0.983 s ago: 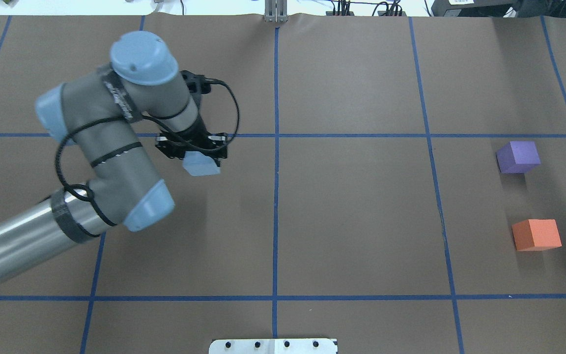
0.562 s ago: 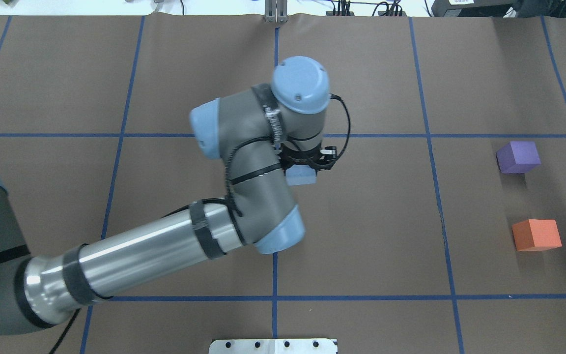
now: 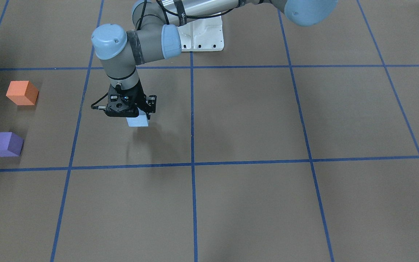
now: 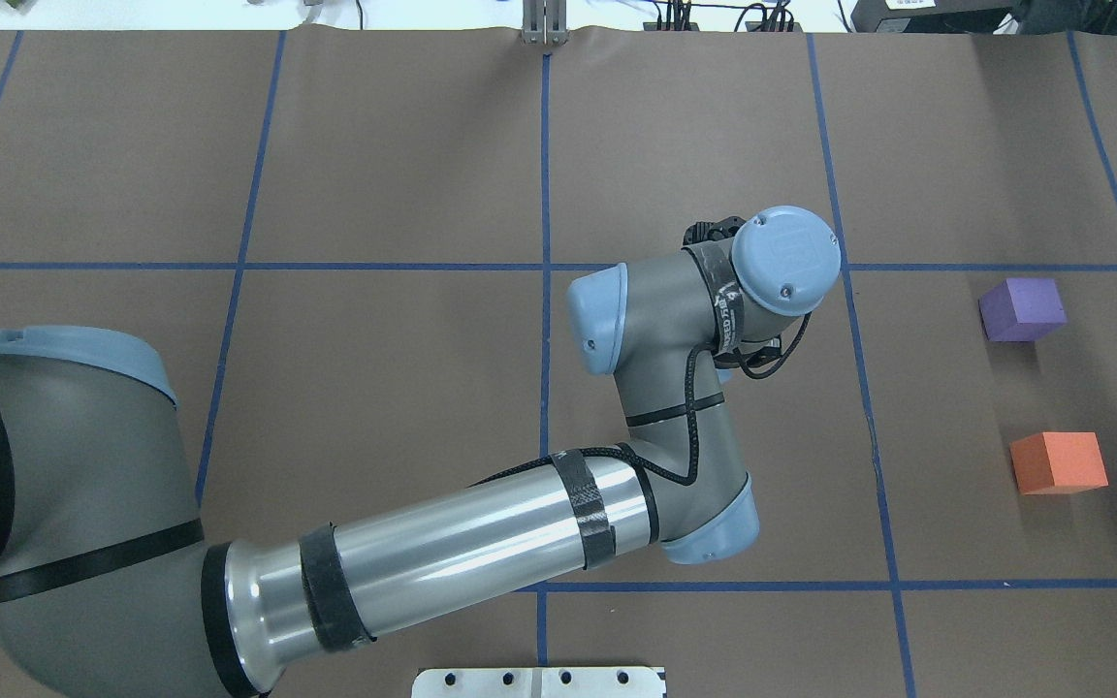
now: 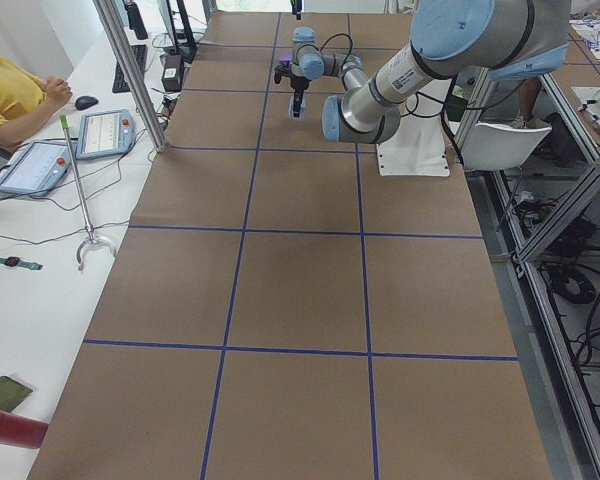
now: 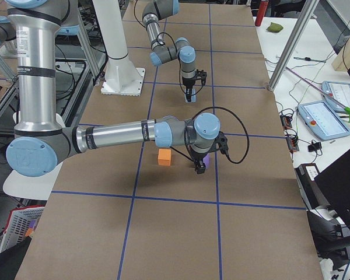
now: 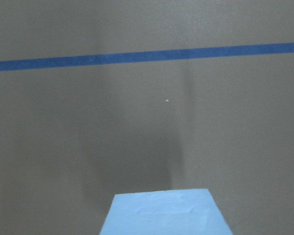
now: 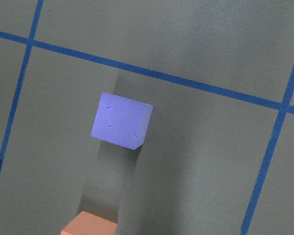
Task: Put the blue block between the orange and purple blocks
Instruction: 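Carry the light blue cube with the left gripper toward the table center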
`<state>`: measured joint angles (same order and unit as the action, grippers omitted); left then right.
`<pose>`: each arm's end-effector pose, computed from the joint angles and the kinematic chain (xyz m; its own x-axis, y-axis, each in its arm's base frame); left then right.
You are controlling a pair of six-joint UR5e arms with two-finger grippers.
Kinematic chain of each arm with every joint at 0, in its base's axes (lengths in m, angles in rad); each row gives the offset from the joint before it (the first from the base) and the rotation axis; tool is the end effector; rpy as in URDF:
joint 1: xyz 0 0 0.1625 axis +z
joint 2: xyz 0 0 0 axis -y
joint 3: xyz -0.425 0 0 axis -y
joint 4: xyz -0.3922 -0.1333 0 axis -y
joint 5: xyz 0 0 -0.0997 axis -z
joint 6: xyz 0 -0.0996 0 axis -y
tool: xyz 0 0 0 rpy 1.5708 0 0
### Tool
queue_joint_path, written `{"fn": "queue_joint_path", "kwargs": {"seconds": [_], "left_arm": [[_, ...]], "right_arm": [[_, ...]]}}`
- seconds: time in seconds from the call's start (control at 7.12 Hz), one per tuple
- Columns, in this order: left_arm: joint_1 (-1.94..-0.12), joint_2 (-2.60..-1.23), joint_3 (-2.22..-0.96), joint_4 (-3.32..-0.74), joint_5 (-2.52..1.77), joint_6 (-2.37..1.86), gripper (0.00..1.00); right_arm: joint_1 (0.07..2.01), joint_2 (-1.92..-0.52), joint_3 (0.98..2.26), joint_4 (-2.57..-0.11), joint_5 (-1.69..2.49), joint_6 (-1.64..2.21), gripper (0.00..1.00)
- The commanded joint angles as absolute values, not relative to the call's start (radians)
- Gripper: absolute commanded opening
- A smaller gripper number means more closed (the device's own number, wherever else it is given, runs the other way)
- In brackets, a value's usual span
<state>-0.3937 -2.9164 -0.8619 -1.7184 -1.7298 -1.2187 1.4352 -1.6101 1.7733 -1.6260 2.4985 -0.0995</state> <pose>0.7580 -0.4421 0.0234 0.7086 0.0744 -0.7017 0.0331 0.9898 0.1384 -0.0112 -0.4787 0.5721 0.5663 -0.2636 0.7809 0.1916 0.9636 0.1863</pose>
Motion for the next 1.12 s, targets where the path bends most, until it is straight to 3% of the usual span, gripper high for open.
{"fn": "queue_joint_path", "kwargs": {"seconds": [0.0,0.42,0.84,0.98], "left_arm": [[-0.376,-2.919,-0.839,-1.730,-1.715,-1.223,0.99],[-0.380,-2.918,-0.870,-1.726,-1.716,-1.221,0.99],[-0.443,-2.902,-1.108,-1.587,-1.732,-1.221,0.99],[-0.474,-2.835,-1.228,-1.542,-1.733,-1.221,0.99]], "right_arm": [[1.418,-1.611,1.772,-1.626,2.500,-0.100,1.00],[1.405,-1.609,1.770,-1.621,2.502,-0.098,1.00],[1.405,-1.595,1.762,-1.579,2.499,-0.091,1.00],[1.404,-1.594,1.770,-1.530,2.505,0.017,1.00]]}}
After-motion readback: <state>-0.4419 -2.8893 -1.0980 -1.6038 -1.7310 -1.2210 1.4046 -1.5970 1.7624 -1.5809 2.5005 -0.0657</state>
